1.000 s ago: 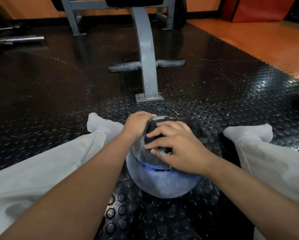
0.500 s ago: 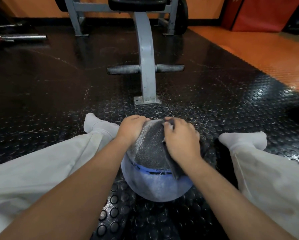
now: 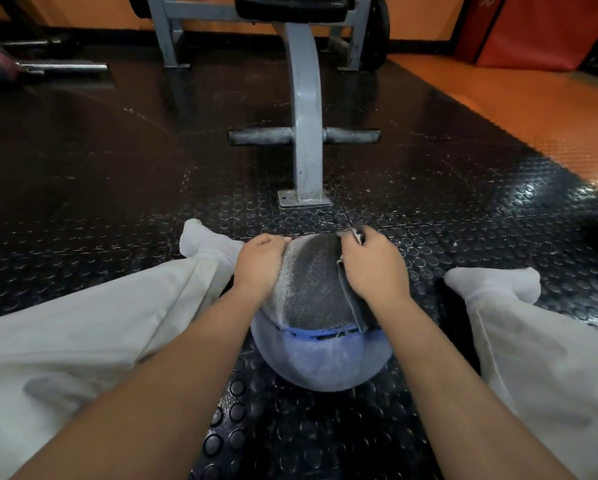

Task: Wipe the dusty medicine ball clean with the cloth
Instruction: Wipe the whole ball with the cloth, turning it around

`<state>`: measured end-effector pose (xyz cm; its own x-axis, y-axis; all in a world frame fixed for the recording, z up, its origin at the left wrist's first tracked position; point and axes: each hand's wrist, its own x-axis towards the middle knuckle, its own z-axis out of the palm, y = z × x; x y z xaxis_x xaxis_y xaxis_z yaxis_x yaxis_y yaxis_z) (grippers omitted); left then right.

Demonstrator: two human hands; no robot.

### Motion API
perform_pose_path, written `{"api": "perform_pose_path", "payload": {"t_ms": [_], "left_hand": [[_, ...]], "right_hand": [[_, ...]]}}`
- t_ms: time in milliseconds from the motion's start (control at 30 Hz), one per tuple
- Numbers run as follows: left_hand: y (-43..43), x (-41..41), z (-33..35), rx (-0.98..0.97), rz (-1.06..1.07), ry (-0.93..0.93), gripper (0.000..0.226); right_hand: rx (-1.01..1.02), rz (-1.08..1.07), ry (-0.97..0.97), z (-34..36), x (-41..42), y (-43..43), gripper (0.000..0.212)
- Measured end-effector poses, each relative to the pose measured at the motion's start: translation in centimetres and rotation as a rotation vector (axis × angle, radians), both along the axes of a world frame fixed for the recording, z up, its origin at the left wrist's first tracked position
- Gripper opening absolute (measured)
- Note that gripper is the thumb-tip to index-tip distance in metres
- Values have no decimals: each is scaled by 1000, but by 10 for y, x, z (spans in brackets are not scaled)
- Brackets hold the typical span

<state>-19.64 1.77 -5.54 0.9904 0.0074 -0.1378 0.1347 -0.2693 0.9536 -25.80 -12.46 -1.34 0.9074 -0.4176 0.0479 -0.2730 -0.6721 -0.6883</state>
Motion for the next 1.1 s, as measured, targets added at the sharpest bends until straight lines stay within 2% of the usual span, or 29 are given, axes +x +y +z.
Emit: {"api": "perform_pose_path", "payload": {"t_ms": [133,267,333,433,500,567,700,800,933,1100], "left_hand": [[-11,-12,2,56,150,20,23],[-15,-22,-5,34,128,-42,26],[-15,-23,-9,70,47,-94,18],[-19,-25,-5,-25,115,-75,16],[-25,-25,3,16,156,-67,19],[-30,-24,11,76,143,-48,21],[-32,-17,15,76,107,-33,23],[-31,-14,14,54,102,-32,22],[-26,-14,13,58,123,-17,25],[-12,-18,5,49,219,22,21]], "right_hand": [[-263,-88,64,0,-5,20,39],[-591,71,-10,-8,-21,49,44],[-629,160,-78,-10,-29,54,50],[-582,257,-55,-4,-29,39,51],[-434,190,-10,-2,-22,19,41],[-180,55,29,5,-12,-5,34],[372,-142,113,0,-5,-44,28],[585,-270,201,-17,-7,-58,34],[506,-278,243,-19,2,-52,41],[44,-179,186,-1,1,-10,38]]}}
